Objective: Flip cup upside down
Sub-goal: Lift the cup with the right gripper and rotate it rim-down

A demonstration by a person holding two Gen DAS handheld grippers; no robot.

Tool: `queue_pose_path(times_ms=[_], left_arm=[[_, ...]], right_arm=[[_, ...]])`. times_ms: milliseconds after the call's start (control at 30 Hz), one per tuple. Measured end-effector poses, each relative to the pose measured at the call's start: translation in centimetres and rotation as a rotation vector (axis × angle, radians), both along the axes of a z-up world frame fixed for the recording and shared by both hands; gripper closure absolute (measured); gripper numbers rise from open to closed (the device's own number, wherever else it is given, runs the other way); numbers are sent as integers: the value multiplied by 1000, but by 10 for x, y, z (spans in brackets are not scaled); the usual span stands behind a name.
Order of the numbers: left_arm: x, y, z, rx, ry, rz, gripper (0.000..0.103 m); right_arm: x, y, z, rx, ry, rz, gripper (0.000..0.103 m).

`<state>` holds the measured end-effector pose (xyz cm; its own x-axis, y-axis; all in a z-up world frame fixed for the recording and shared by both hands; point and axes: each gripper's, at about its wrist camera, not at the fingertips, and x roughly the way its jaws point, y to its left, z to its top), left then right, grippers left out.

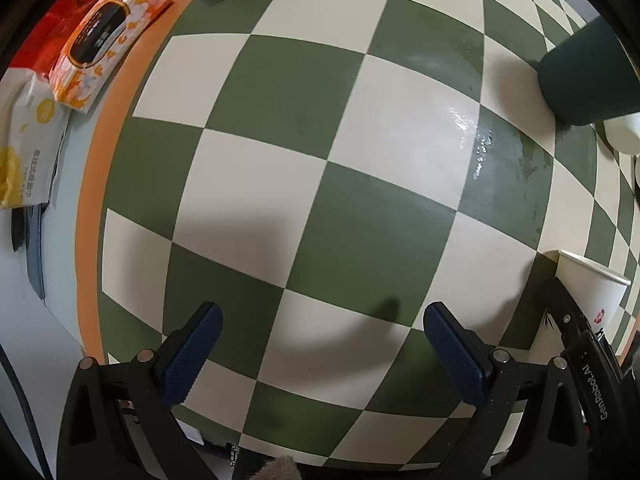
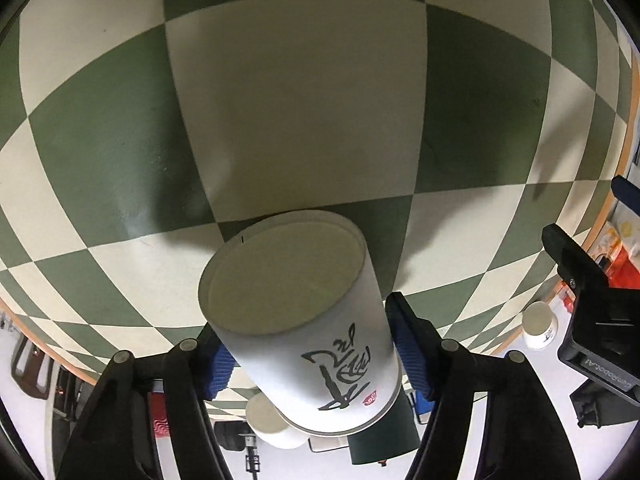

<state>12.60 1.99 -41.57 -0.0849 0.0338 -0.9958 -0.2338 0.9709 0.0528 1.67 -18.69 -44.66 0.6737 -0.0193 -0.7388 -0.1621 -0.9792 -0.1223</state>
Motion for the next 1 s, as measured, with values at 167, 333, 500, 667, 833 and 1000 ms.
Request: queue_pose_path(times_ms=[167, 333, 500, 667, 833, 1000], left_arm=[[7, -3, 2, -9, -3, -12, 0], [20, -8, 7, 17, -6, -31, 0], [28, -7, 11, 24, -6, -34, 0], [27, -4, 15, 30, -13, -33, 0], [36, -6, 25, 35, -28, -49, 0], [44, -7, 34, 39, -44, -72, 0]], right_arm=[[5, 7, 1, 11, 4, -26, 33], [6, 12, 2, 32, 9, -79, 34], [14, 30, 11, 70, 16, -194, 35], [32, 54, 21, 145, -1, -399, 35], [53, 68, 30, 183, 4, -569, 35], [79, 73, 35, 201, 46, -869, 35]])
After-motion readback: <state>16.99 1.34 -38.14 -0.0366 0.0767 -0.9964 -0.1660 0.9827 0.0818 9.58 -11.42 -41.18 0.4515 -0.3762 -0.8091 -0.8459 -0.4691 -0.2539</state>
